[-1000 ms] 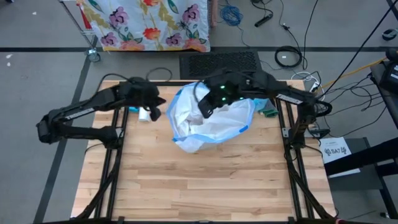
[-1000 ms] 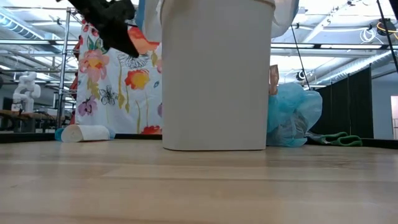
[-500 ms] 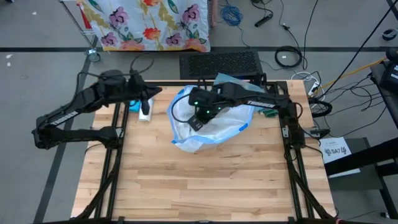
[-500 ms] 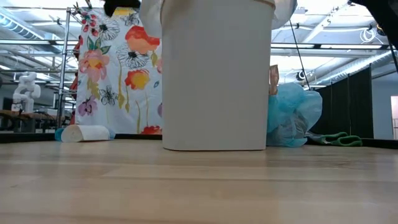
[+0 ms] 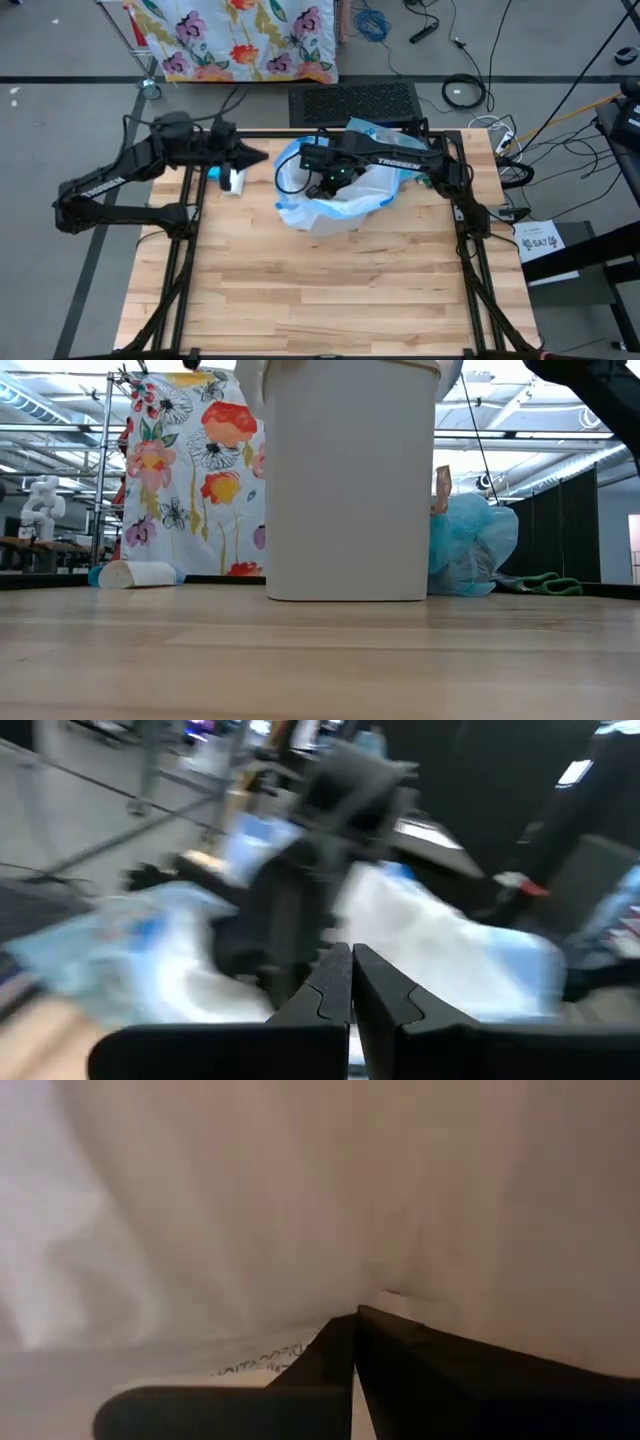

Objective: Place trash/remove bag and relplace
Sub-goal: Put the white trash bag into the white trash bin

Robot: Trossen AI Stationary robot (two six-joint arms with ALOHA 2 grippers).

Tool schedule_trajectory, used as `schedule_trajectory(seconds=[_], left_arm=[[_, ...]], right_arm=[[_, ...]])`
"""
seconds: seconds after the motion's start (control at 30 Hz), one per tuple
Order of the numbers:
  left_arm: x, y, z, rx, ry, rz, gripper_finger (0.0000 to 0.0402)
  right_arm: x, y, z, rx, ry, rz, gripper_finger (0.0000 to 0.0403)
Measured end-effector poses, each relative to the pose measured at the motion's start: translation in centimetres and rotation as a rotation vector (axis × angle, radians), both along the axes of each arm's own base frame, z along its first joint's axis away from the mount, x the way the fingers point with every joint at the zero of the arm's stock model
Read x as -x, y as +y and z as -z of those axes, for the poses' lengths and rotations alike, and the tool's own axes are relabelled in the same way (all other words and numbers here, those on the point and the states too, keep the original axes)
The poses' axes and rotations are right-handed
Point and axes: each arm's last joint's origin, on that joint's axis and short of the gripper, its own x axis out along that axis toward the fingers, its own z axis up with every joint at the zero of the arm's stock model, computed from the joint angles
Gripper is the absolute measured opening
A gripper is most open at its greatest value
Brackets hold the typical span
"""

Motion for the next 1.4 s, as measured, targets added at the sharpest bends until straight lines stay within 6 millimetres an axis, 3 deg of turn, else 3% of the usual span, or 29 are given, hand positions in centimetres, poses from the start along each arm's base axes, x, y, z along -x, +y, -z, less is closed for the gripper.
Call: schedule_trajectory(seconds=[0.2, 0.33, 0.57, 0.83, 1.0, 1.13, 1.23, 1.4], left_arm=[[-1.9, -2.6, -0.1, 0.036, -0.025, 0.038, 0.0008], [-4.6, -4.5, 0.3, 0.027, 0.005, 0.042, 0.0008], [-8.5, -7.3, 1.7, 0.022, 0.265, 0.055, 0.0008], [-9.3, -11.2, 4.5, 0.058, 0.560, 0.139, 0.0008], [-9.6, -12.0, 8.3, 0.030, 0.793, -0.016, 0.0008], [-10.5, -12.1, 10.6, -0.019, 0.867, -0.132, 0.0008], [-10.9, -11.9, 11.1, -0.077, 0.844, -0.255, 0.0008], [-10.7, -11.3, 10.5, -0.130, 0.635, -0.639, 0.0008]], right_arm=[[0.0, 0.1, 0.0, 0.009, -0.002, -0.046, 0.0000], [-0.1, 0.2, 0.0, 0.015, -0.004, -0.082, 0.0000], [0.0, 0.2, 0.0, 0.022, 0.005, -0.131, 0.0000], [0.3, -0.7, 0.0, 0.023, 0.012, -0.128, 0.0000], [0.3, -1.0, 0.0, 0.023, 0.005, -0.109, 0.0000], [0.2, -0.9, 0.0, 0.022, 0.006, -0.108, 0.0000], [0.2, -0.6, 0.0, 0.022, 0.008, -0.110, 0.0000], [0.3, 0.0, -0.1, 0.017, 0.021, -0.125, 0.0000]])
